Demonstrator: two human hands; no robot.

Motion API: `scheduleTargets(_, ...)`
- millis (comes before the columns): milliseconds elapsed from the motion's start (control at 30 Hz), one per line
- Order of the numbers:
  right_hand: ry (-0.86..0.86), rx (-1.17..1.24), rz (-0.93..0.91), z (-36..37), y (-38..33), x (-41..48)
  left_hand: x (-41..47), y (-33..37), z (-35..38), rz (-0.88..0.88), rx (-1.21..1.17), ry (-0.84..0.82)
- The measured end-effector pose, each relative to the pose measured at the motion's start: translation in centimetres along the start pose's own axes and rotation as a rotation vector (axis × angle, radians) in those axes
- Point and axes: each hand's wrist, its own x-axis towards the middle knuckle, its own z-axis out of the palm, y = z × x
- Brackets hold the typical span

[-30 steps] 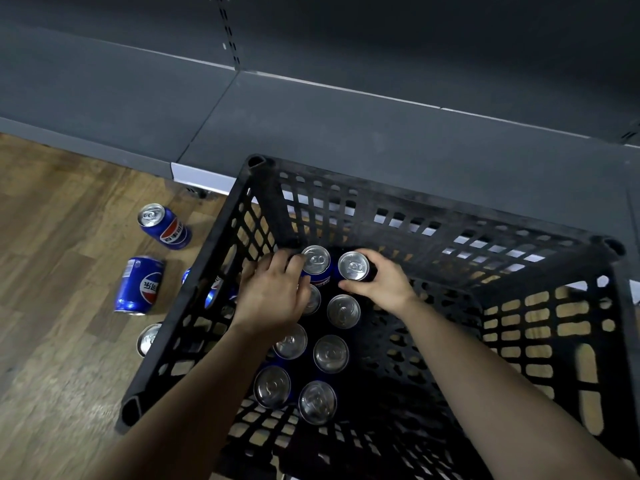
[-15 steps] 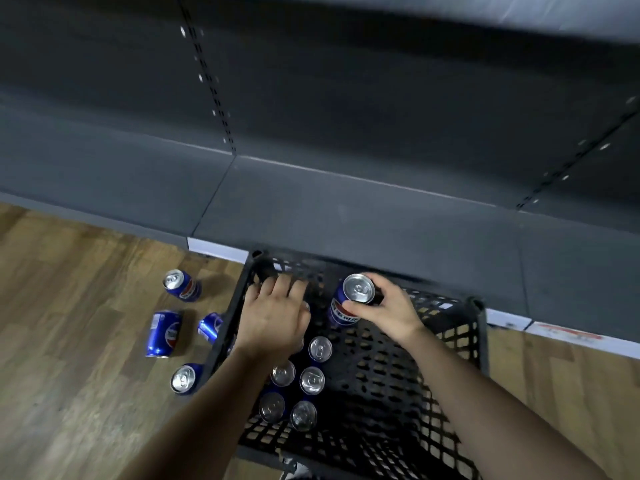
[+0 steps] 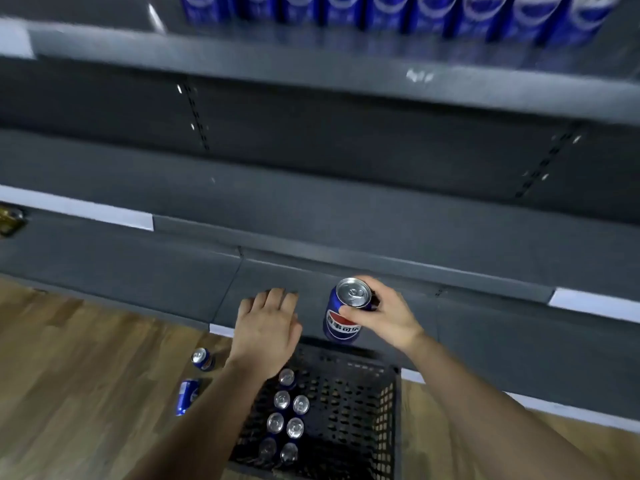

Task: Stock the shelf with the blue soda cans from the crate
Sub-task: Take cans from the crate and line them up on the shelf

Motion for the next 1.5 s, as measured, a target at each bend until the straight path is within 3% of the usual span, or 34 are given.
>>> scheduleTargets(367, 0.097, -0.037, -0.238, -7.8, -20.0, -4.1, 4.5, 1.9, -18.2, 0.052, -0.008, 0.272)
scheduleTargets(800, 0.31, -0.034, -0.382, -8.7, -35.2, 2.5, 14.3, -4.6, -27.7, 0.143, 0.03, 0.363)
scheduleTargets(1033, 0.329, -0.016, -0.352, -7.3, -38.9, 8.8, 19.2, -9.4, -28.3, 0.134, 0.015, 0.354)
scheduleTargets(1500, 0.326, -0.041, -0.36, -4.8, -38.1, 18.7, 25.3, -13.5, -26.2, 0.129, -0.019, 0.333)
